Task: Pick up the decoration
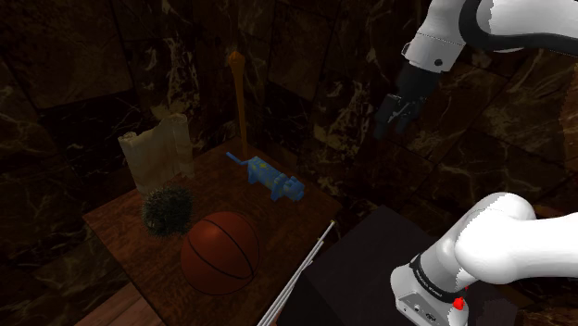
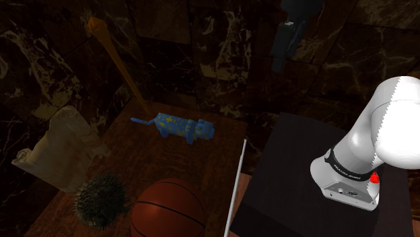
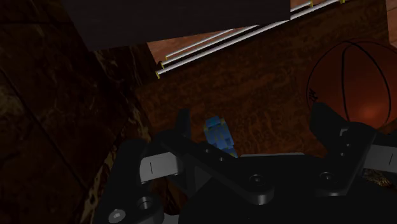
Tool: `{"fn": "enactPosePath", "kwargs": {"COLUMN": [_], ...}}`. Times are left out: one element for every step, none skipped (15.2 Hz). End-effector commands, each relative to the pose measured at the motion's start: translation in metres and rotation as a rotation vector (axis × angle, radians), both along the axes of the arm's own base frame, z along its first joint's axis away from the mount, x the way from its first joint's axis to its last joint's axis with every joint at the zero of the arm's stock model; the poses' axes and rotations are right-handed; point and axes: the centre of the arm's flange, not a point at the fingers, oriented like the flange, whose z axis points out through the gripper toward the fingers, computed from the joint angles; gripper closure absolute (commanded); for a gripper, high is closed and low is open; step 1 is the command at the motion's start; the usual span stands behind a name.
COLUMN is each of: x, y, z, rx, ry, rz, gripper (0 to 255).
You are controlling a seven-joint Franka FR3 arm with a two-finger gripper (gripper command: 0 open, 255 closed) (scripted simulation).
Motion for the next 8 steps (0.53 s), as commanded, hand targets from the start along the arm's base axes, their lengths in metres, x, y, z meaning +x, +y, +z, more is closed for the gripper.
{"fn": "enactPosePath", "kwargs": {"x": [0.000,0.009,0.019,0.028,0.037,0.046,0.056,0.065], "y": [0.000,0.001,0.002,0.003,0.004,0.005,0.006,0.007], "z": [0.000,-0.009,-0.019,-0.028,-0.037,-0.046,-0.055,-0.065], "rx": [0.000,-0.002,-0.003,-0.005,-0.007,-0.008,-0.010,-0.012], "ry": [0.000,-0.001,-0.002,-0.003,-0.004,-0.005,-0.006,-0.007], "rz": [0.000,0.004,0.009,0.013,0.018,0.022,0.027,0.031], "gripper": [0,0,0,0,0,0,0,0]}}
